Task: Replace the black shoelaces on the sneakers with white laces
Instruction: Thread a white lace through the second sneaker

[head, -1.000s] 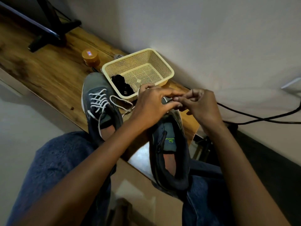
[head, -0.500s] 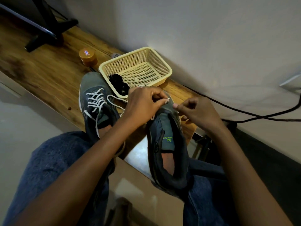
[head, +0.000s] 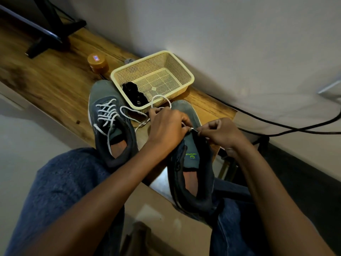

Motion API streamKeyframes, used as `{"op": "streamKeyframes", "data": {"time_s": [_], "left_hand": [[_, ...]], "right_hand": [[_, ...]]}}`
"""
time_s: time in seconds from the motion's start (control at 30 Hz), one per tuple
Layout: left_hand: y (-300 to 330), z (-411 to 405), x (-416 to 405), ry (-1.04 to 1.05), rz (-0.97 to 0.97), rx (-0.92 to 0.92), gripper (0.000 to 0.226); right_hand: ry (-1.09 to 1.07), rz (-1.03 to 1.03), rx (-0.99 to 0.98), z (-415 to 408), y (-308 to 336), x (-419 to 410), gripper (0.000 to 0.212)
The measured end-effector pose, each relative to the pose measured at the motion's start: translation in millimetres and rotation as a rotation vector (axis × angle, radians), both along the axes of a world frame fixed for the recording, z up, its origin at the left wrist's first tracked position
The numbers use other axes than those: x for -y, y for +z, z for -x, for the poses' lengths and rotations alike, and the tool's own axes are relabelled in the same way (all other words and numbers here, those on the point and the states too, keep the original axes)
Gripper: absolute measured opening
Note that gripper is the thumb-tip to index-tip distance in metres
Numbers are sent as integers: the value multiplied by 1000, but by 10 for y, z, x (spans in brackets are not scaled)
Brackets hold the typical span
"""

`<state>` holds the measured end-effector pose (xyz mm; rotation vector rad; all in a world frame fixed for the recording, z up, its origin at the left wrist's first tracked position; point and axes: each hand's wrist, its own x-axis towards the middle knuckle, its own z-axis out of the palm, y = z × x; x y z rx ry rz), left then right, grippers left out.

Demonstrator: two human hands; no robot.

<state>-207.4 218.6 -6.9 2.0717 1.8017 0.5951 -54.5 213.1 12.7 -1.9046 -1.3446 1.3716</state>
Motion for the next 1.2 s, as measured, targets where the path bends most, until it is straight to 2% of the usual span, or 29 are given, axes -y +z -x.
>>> {"op": "streamKeyframes", "data": {"time_s": [0.27, 0.43, 0.97, 1.2], "left_hand": [[-15, -86, 98, 14, -2, -165, 12], [-43, -95, 93, 19, 22, -154, 10], [-230, -140, 183, 138, -64, -67, 13], [-260, -115, 120, 89, -79, -74, 11]], "right_hand": [[-159, 85, -142, -10, -57, 8, 20], [-156, 95, -139, -15, -59, 13, 12], [-115, 50, -126, -2, -52, -1, 21], [-59, -13, -51, 16, -48, 23, 15]]}}
